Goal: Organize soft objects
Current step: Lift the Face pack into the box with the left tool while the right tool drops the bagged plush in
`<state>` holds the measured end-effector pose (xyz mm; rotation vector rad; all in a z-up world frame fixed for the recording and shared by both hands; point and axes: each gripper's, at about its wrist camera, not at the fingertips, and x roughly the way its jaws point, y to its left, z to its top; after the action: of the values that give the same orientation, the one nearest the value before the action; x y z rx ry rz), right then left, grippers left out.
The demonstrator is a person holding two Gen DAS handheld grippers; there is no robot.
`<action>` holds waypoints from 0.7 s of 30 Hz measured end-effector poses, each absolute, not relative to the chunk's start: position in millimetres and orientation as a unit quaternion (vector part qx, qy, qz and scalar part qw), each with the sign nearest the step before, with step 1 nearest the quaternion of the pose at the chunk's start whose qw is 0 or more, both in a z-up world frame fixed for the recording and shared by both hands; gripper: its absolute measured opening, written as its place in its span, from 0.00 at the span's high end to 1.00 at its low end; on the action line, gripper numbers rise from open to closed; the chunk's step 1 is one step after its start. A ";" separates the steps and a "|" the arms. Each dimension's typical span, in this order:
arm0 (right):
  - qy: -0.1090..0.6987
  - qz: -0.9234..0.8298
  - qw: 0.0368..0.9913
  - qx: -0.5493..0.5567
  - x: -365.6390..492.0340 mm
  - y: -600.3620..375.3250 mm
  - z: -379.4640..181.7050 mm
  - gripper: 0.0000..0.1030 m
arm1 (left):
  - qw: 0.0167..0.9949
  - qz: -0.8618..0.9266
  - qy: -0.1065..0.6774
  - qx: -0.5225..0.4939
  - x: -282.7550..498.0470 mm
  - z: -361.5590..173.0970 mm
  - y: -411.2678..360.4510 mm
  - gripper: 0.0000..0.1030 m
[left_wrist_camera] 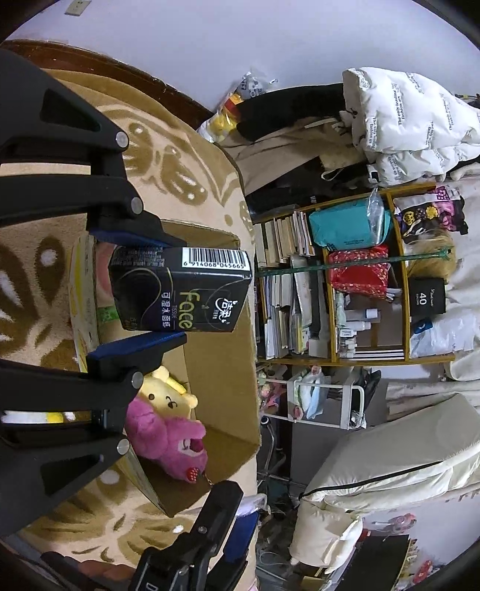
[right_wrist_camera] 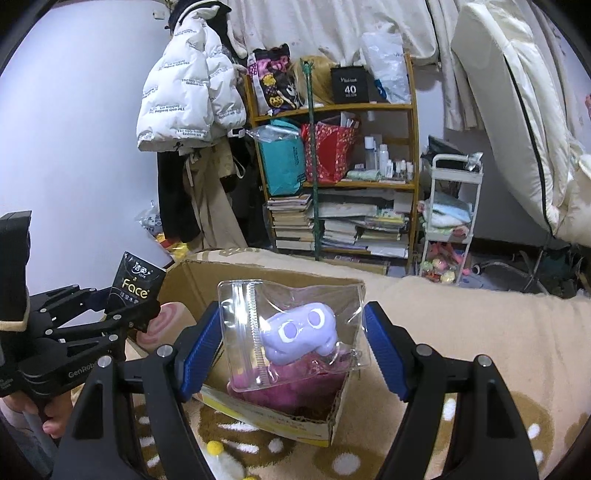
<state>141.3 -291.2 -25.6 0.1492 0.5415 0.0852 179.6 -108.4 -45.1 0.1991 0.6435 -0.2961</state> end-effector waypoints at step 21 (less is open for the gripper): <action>0.282 0.035 0.954 0.092 144.9 -292.2 -40.9 0.05 | 0.926 -0.148 0.328 0.110 182.8 -51.9 -111.0 0.23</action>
<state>144.9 -292.2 -40.9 0.1861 0.5725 0.0712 182.8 -111.0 -51.9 0.2252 0.6734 -0.3044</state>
